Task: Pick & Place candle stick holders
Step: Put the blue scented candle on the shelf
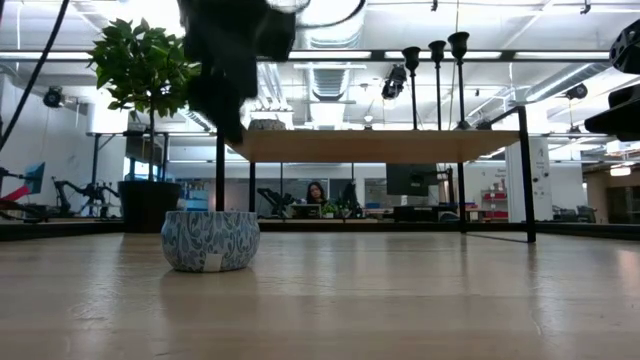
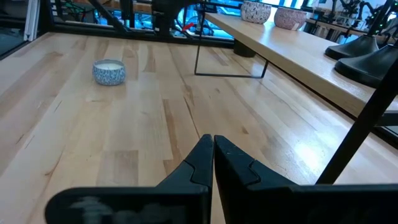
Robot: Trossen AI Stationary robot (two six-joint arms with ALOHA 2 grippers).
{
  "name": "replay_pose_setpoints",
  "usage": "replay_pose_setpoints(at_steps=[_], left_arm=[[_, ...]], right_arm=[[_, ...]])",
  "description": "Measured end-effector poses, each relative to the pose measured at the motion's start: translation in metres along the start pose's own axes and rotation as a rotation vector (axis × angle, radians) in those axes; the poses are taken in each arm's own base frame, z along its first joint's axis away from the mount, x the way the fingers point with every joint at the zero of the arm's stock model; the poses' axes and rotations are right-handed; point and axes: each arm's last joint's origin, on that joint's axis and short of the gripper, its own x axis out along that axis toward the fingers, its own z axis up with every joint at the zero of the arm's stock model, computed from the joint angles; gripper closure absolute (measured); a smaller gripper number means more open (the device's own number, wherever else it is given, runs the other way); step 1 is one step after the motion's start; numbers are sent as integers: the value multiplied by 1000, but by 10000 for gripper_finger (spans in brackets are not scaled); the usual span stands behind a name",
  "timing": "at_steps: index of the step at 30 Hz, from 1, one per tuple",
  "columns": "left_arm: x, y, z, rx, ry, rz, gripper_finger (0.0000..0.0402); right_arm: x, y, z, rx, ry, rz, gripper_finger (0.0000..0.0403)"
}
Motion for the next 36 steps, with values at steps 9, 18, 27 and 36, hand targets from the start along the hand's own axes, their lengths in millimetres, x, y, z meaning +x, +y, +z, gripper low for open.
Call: replay_pose_setpoints(at_steps=[9,18,27,36], left_arm=[[36,13,-16,-314,7,-84,3],[37,-12,-25,-335,-80,-90,2],[21,-54,-52,-178,-136,66,3],[33,-85,-40,54,-17,117,3]], right_arm=[[0,0,0,0,0,0,394],[0,0,0,0,0,0,394],[0,0,0,0,0,0,394],[0,0,0,0,0,0,394]])
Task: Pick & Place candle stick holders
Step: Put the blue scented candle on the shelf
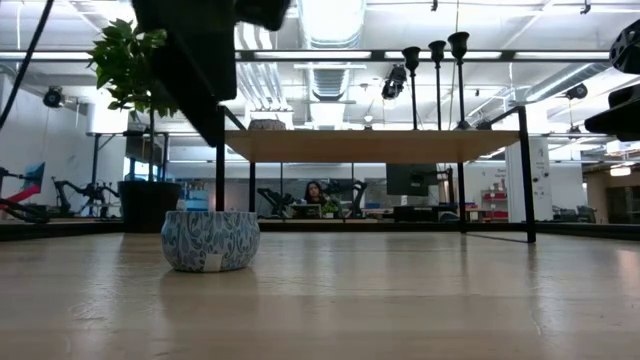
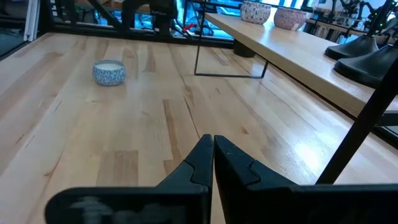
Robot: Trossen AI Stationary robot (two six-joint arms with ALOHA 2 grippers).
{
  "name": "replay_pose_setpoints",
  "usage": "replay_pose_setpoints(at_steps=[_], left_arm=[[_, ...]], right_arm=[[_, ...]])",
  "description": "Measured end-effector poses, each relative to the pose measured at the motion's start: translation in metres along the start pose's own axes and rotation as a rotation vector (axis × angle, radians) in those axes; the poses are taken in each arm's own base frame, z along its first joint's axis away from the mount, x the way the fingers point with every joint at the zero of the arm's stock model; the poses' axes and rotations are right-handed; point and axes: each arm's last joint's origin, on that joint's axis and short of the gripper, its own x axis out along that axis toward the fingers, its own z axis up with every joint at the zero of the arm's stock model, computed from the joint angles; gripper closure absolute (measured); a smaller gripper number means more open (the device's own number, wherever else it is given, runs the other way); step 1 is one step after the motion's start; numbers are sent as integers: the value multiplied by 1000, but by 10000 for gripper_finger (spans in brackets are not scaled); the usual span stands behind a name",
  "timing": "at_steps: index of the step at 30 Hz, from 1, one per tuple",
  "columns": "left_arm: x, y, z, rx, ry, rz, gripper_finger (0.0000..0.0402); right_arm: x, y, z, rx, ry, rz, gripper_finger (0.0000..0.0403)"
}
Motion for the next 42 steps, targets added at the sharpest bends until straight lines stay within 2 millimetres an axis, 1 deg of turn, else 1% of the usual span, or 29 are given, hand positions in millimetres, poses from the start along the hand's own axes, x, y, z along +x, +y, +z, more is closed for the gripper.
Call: replay_pose_setpoints(at_steps=[3,5,9,13,16,28,36,42], left_arm=[[2,-11,9,125,63,-13,3],[5,-15,12,184,96,8,3],[16,-17,16,227,142,63,5],[32,-14,16,223,176,101,5],[41,-12,16,212,194,119,5],[57,-10,15,204,223,149,5],[64,-6,13,182,224,155,5],[76,-3,8,158,201,135,5]], right_arm=[[0,0,0,0,0,1,394],[0,0,0,0,0,1,394],[0,0,0,0,0,0,394],[0,0,0,0,0,0,394],[0,0,0,0,0,0,394],[0,0,0,0,0,0,394],[0,0,0,0,0,0,394],[0,0,0,0,0,0,394]])
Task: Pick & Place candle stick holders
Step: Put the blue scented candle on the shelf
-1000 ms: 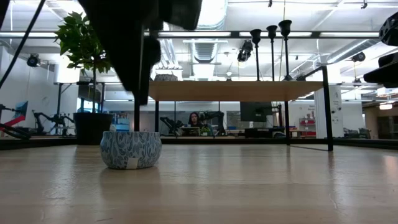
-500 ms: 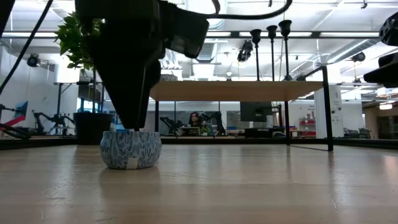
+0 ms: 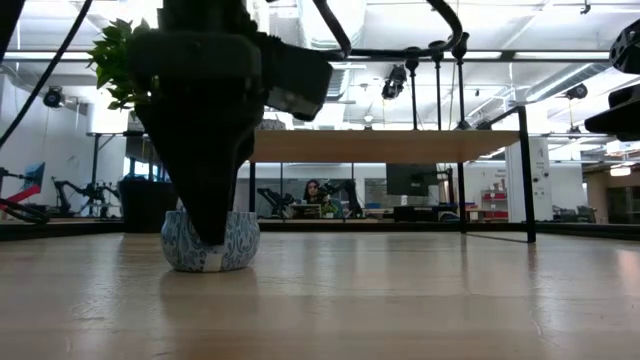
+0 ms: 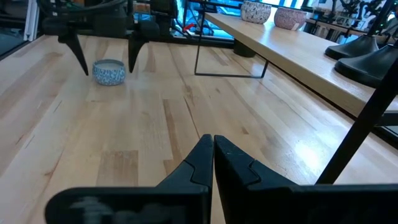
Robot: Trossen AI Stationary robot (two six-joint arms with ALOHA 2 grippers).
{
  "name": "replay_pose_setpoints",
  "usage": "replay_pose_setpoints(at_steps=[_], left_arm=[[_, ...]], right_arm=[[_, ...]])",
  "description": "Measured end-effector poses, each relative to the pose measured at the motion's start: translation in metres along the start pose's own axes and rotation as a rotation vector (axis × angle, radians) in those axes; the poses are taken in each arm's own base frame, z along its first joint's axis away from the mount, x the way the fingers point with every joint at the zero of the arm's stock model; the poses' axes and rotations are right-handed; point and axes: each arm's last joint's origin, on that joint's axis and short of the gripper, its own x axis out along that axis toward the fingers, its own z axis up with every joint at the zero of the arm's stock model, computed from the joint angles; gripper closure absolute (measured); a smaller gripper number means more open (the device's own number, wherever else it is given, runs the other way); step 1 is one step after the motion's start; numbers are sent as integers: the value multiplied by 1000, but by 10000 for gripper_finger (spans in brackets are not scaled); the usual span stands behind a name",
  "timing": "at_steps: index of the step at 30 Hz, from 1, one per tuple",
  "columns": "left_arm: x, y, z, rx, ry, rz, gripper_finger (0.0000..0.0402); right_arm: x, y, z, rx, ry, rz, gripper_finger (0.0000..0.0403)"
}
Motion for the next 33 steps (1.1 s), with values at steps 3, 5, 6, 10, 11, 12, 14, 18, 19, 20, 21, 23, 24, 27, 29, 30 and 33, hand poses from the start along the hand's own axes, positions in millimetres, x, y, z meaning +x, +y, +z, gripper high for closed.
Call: replay_pose_setpoints(at_steps=[3,5,6,10,11,12,14,18,19,20,21,23,24,27,29,30,33], left_arm=[[5,1,-1,-6,-5,-4,5],[8,1,-3,-7,-8,-6,5],[10,2,-3,-7,-9,-6,5],[17,3,-5,-10,-19,-15,5],[18,3,-6,-12,-21,-18,5],[19,3,-6,-12,-23,-19,5],[20,4,-6,-13,-28,-21,5],[20,4,-6,-8,-30,-20,5],[20,4,-6,-4,-31,-20,5],[20,4,-6,0,-32,-19,5],[20,4,-6,2,-33,-19,5],[21,4,-6,5,-33,-19,5],[20,4,-6,5,-33,-19,7],[21,4,-6,5,-35,-20,22],[21,4,-6,4,-37,-20,38],[21,4,-6,1,-38,-19,47],[21,4,-5,-5,-42,-20,75]], right_arm=[[0,0,0,0,0,0,394],[0,0,0,0,0,0,394],[0,0,0,0,0,0,394],[0,0,0,0,0,0,394],[0,0,0,0,0,0,394],[0,0,0,0,0,0,394],[0,0,0,0,0,0,394],[0,0,0,0,0,0,394],[0,0,0,0,0,0,394],[0,0,0,0,0,0,394],[0,0,0,0,0,0,394],[0,0,0,0,0,0,394],[0,0,0,0,0,0,394],[0,0,0,0,0,0,394],[0,0,0,0,0,0,394],[0,0,0,0,0,0,394],[0,0,0,0,0,0,394]])
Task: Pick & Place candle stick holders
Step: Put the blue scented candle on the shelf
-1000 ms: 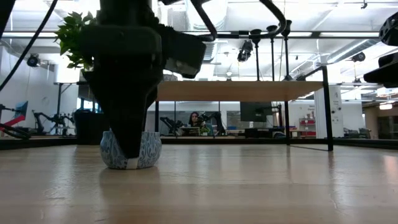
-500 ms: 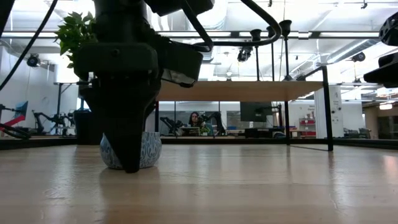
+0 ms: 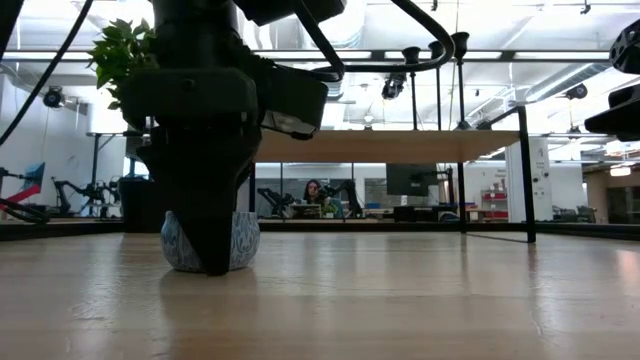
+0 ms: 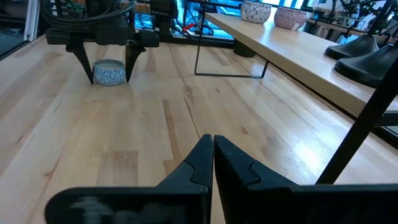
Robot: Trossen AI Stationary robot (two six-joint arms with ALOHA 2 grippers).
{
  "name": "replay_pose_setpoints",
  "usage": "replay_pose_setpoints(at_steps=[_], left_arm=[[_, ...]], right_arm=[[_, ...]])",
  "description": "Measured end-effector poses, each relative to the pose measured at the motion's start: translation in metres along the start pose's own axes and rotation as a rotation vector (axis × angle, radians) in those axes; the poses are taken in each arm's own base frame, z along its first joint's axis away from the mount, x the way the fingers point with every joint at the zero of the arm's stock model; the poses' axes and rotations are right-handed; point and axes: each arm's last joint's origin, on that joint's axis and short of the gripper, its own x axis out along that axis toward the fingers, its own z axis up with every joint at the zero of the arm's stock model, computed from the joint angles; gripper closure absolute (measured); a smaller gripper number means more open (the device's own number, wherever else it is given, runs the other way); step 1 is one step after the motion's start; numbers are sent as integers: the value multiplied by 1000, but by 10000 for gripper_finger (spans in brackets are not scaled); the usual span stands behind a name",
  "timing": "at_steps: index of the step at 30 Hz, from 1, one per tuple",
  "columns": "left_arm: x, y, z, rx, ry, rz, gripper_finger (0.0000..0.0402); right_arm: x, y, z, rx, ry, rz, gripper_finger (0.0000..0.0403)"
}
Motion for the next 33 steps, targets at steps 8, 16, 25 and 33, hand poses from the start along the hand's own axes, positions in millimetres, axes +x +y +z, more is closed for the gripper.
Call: replay_pose_setpoints(at_steps=[8,16,25,33], left_arm=[[0,0,0,-14,-2,0,94],[0,0,0,-19,-1,0,91],[1,0,0,-19,0,0,92],[-13,8,4,-38,1,-29,92]], right_arm=[[0,0,0,0,0,0,394],[0,0,0,0,0,0,394],[0,0,0,0,0,0,394],[0,0,0,0,0,0,394]])
